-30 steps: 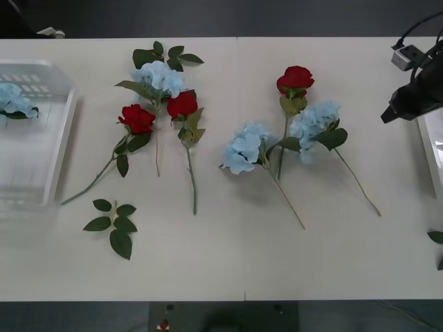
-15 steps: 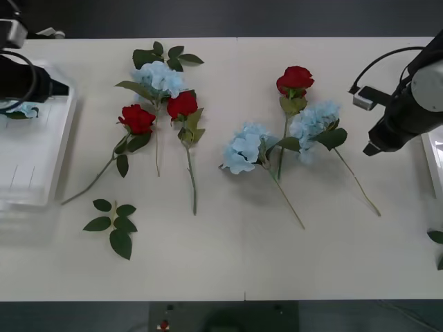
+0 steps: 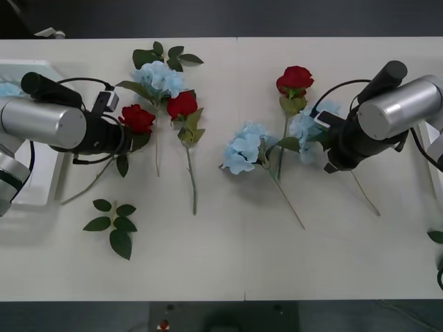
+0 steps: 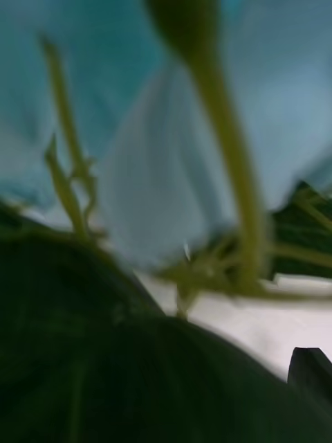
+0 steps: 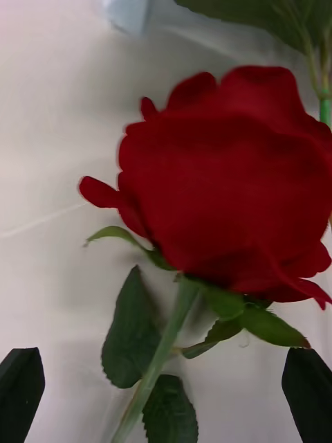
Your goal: Put the red flowers into the right box and the blue flowers into the left box
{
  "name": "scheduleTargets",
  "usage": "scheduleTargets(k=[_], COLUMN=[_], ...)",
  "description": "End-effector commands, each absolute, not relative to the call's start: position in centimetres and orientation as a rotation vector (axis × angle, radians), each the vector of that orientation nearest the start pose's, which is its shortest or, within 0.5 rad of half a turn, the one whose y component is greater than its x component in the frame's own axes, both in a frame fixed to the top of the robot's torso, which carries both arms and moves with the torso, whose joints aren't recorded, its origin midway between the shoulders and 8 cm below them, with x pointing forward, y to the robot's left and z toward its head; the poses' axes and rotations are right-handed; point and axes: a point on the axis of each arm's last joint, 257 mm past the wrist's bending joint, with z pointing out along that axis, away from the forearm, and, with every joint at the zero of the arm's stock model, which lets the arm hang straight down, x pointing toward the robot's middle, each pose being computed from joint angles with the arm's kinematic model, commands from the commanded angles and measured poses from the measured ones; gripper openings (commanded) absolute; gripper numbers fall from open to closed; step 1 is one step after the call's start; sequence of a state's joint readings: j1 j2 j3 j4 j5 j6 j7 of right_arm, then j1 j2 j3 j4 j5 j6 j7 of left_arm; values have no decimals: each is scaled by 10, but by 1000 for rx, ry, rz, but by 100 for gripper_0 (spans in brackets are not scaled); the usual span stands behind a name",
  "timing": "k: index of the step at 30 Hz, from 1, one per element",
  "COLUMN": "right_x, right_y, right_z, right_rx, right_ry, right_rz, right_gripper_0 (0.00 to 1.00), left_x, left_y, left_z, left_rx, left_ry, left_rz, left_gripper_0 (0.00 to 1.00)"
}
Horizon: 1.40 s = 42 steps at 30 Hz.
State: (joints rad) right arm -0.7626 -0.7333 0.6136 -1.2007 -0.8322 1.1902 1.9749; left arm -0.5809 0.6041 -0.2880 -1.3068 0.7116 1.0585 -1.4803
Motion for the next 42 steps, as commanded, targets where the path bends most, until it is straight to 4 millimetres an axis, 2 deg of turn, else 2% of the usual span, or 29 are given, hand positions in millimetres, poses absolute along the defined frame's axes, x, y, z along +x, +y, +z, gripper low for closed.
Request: scheduleTargets(k=[1,4,5,6,7,8,9,11,12,19,22,24,29,30,31,32,34,36,38,42], right_x=[565,567,568,568,568,569,568,570,570,572,574,574,579,579,579,578,577,575,572,570], right_y=[-273,-271,-272,-271,-271,-271,-272,-273,-274,-275,-276,-279,-278,-274,-271,-264,-255,-240,-226,-219], right_z=[-300,-304,-303,-304,-303,-303,-303,-302,-301,-296,-285,-270,-213,-196,-189,-169,-150,-123,-94,-61], right_rx=[-1091,-1078,-1071,-1074,-1073,-1070,-1067,-1061,-1061,-1040,-999,-959,-929,-912,-906,-897,-897,-900,-896,-859], right_ry=[2484,2484,2486,2486,2485,2485,2488,2487,2488,2487,2492,2499,2421,2385,2366,2314,2256,2155,2047,1913], right_rz=[-204,-193,-193,-188,-191,-190,-188,-188,-192,-168,-115,-55,135,210,244,333,417,524,635,768], right_gripper_0=[100,100,88,42,16,4,0,0,0,0,0,0,0,0,0,0,0,0,0,0], left_x=[589,593,593,595,595,595,596,596,596,599,599,599,591,586,584,577,569,557,544,525], left_y=[262,271,275,278,280,280,282,282,282,279,270,263,248,246,245,246,245,244,232,192], left_z=[-267,-266,-266,-265,-266,-265,-265,-265,-265,-261,-252,-237,-186,-176,-169,-154,-137,-116,-95,-63], left_rx=[337,356,361,365,365,368,370,367,368,357,343,334,340,343,341,336,334,325,331,318], left_ry=[2408,2396,2392,2389,2388,2386,2385,2384,2382,2365,2355,2339,2304,2301,2296,2289,2269,2241,2193,2077], left_rz=[-52,13,33,54,64,67,81,83,82,64,2,-54,-173,-202,-216,-254,-296,-362,-466,-766], left_gripper_0=[100,94,93,87,81,75,45,4,0,0,0,0,0,0,0,0,0,0,0,0])
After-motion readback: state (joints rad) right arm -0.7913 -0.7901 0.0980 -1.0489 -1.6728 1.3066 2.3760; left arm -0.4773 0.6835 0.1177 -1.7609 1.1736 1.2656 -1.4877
